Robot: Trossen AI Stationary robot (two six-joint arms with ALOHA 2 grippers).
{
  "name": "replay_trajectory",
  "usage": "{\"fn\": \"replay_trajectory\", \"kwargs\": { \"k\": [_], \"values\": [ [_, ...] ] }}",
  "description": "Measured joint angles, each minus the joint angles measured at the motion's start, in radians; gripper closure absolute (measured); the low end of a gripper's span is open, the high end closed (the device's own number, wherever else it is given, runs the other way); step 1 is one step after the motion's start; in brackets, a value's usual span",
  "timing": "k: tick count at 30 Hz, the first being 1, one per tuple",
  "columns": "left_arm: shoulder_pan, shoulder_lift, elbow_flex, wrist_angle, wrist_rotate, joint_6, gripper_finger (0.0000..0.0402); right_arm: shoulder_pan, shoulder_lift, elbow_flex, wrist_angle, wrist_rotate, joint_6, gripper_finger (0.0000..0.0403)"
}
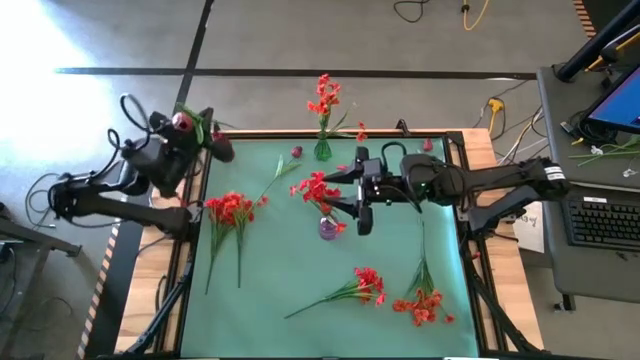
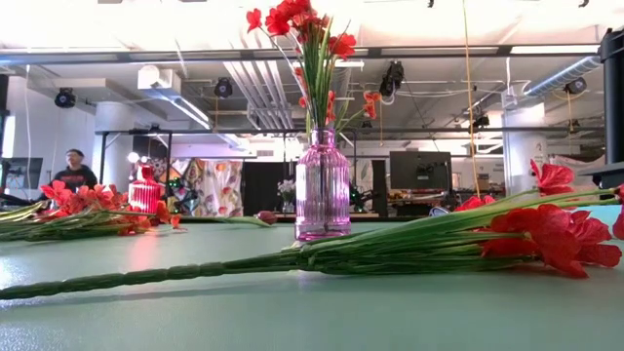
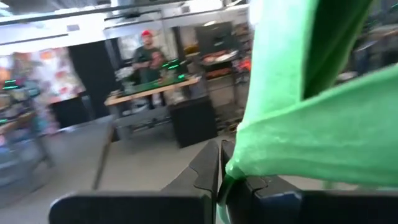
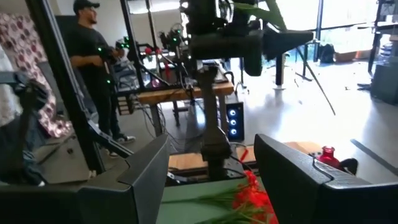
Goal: Sort flowers into vase by color
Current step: Put the center pink flower into the red vase
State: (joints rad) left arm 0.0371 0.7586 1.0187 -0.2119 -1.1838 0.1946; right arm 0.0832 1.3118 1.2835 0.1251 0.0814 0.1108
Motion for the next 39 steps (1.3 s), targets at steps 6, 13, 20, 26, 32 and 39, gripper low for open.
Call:
{"fn": "replay_trajectory", "kwargs": {
  "k": [6,13,20,26,32,39],
  "values": [
    [0.318,0.025,0.0,-0.258,0.282,-0.212,0.0401,-0.021,0.005,0.0,-0.023,0.0,0.001,0.0175],
    [0.65,0.093,-0.002,-0.405,0.61,-0.27,0.0401,-0.032,0.005,-0.001,-0.072,0.0,0.01,0.0174],
    [0.803,0.099,0.005,-0.418,0.725,-0.214,0.0401,-0.032,0.005,-0.001,-0.104,-0.001,0.035,0.0174],
    [0.809,0.098,0.014,-0.422,0.751,-0.208,0.0401,-0.032,0.005,-0.001,-0.105,0.0,0.035,0.0174],
    [0.794,0.143,0.012,-0.402,0.633,-0.233,0.0401,-0.032,0.005,-0.001,-0.108,0.0,0.035,0.0174],
    [0.756,0.214,0.011,-0.386,0.452,-0.255,0.0401,-0.031,0.005,-0.001,-0.13,0.0,0.035,0.0174]
  ]
}}
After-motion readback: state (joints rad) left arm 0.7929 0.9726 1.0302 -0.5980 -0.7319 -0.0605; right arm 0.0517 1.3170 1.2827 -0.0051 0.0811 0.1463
